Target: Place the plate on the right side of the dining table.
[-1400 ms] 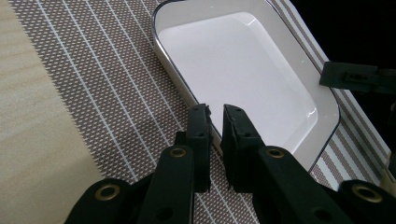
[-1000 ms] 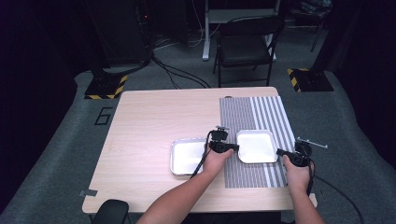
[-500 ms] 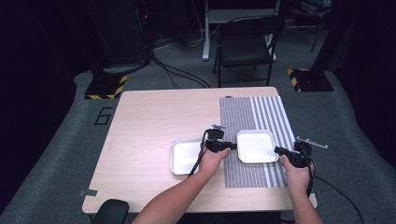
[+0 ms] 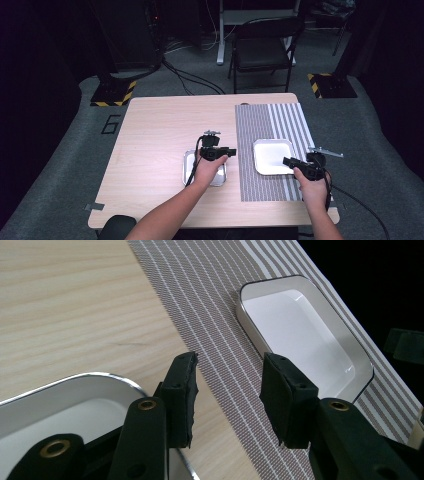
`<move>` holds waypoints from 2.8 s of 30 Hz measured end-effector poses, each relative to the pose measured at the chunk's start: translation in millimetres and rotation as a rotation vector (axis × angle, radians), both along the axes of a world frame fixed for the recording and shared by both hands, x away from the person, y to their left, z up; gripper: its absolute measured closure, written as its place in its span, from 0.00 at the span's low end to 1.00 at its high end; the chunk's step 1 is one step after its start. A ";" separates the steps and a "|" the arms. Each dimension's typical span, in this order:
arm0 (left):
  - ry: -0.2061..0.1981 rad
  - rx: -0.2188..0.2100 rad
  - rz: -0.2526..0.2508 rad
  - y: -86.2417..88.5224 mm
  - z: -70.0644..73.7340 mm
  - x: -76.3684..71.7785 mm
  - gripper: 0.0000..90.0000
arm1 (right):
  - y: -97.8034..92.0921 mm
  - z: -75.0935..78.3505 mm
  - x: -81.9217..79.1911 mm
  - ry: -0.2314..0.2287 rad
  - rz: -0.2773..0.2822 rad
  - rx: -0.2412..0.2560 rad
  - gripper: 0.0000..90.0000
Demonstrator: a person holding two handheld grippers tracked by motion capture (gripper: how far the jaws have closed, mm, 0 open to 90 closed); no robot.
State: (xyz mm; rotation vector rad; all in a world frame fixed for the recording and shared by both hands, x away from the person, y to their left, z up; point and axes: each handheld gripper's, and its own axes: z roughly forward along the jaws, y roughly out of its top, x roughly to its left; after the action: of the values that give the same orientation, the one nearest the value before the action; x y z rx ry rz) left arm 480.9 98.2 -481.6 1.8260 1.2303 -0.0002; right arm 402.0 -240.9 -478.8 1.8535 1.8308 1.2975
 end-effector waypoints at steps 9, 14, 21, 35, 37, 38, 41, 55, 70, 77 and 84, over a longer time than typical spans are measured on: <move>-0.018 0.000 0.038 30.5 5.3 -4.0 0.61 | 11.1 5.0 -3.7 -0.013 0.048 0.018 0.68; -0.037 0.010 0.052 46.5 9.3 -7.7 0.58 | 17.2 7.2 -5.4 -0.013 0.074 0.024 0.66; -0.052 0.014 0.089 73.8 8.7 -15.6 0.53 | 29.9 8.9 -7.3 -0.033 0.139 0.008 0.59; -0.061 0.027 0.145 129.4 4.5 -24.2 0.48 | 53.6 14.4 -10.8 -0.067 0.235 0.000 0.47; -0.067 0.026 0.151 134.8 4.8 -26.1 0.48 | 57.1 14.5 -11.9 -0.072 0.251 -0.007 0.47; -0.068 0.029 0.154 137.3 5.0 -27.3 0.48 | 59.4 14.9 -12.7 -0.072 0.261 -0.006 0.46; -0.078 0.043 0.162 144.6 5.0 -30.7 0.48 | 65.2 15.6 -13.5 -0.083 0.290 -0.016 0.45; -0.102 0.092 0.200 181.4 3.8 -45.0 0.46 | 91.3 16.9 -12.9 -0.106 0.397 -0.050 0.43; -0.091 0.137 0.229 207.4 -12.4 -60.8 0.45 | 115.4 8.0 -10.3 -0.113 0.539 -0.128 0.40; -0.092 0.161 0.226 212.8 -20.9 -64.6 0.45 | 124.7 -1.5 -10.4 -0.125 0.582 -0.150 0.40; -0.102 0.195 0.210 214.5 -27.2 -65.3 0.45 | 132.7 -9.0 -13.8 -0.142 0.626 -0.195 0.39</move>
State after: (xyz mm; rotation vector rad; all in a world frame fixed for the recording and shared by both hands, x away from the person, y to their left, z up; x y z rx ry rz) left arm 415.6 312.7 -508.9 1.8276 1.3833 0.3369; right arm 388.2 -108.1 -487.8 1.0894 2.4534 1.3115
